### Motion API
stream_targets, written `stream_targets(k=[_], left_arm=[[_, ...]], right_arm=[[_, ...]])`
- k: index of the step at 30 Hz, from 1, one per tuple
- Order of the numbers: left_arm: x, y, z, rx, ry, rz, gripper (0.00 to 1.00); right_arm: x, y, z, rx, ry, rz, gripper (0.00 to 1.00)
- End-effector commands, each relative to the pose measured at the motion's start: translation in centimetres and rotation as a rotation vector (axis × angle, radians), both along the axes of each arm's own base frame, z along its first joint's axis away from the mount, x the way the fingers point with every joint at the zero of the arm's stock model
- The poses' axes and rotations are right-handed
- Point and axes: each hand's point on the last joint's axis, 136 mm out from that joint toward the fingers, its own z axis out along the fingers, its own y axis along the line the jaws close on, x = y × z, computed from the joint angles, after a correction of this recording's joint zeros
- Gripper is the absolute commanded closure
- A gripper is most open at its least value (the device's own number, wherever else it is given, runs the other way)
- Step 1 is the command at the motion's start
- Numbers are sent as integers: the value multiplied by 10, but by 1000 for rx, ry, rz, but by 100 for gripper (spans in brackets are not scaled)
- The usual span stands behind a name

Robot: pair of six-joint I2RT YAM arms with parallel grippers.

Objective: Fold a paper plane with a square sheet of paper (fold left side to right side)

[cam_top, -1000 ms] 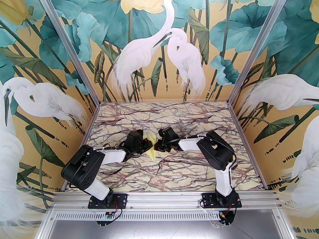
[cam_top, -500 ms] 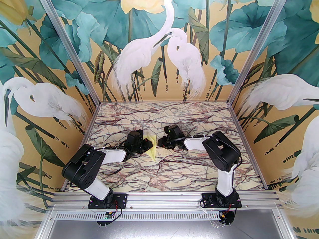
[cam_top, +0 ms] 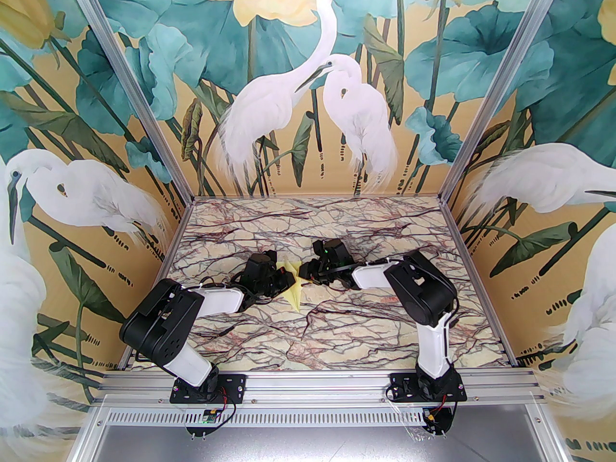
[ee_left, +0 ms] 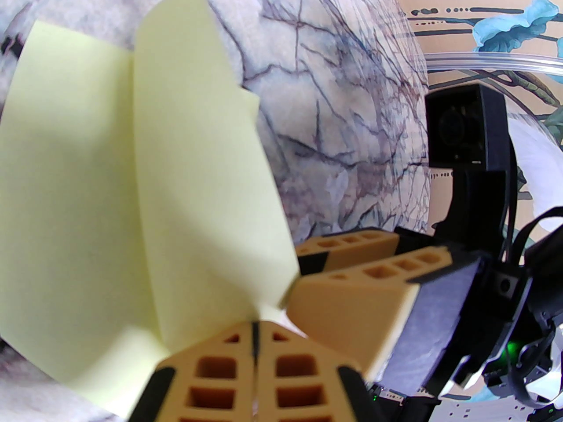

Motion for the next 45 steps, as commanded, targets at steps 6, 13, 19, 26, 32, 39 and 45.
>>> stream_targets(k=[6,13,19,26,32,39,45], left_arm=[[3,-6,-1,-3,5,-19,94],[2,-7,1,-9,4,-24,94],[0,-7,6,-12,-5,-33,92],[-10,-6,11,-20,-4,-51,90],[-18,-6,9,-26,5,-60,89],[-25,3,12,30,-6,-49,84],[-38,16,22,202,-55,-35,45]], right_arm=[[5,11,1,45,1,22,75],[7,13,-2,48,4,22,89],[9,10,-6,24,1,7,100],[13,7,-11,-1,-2,6,100],[16,5,-14,-11,-3,-2,100],[17,6,-14,-9,-1,3,100],[16,6,-12,-4,-5,3,100]])
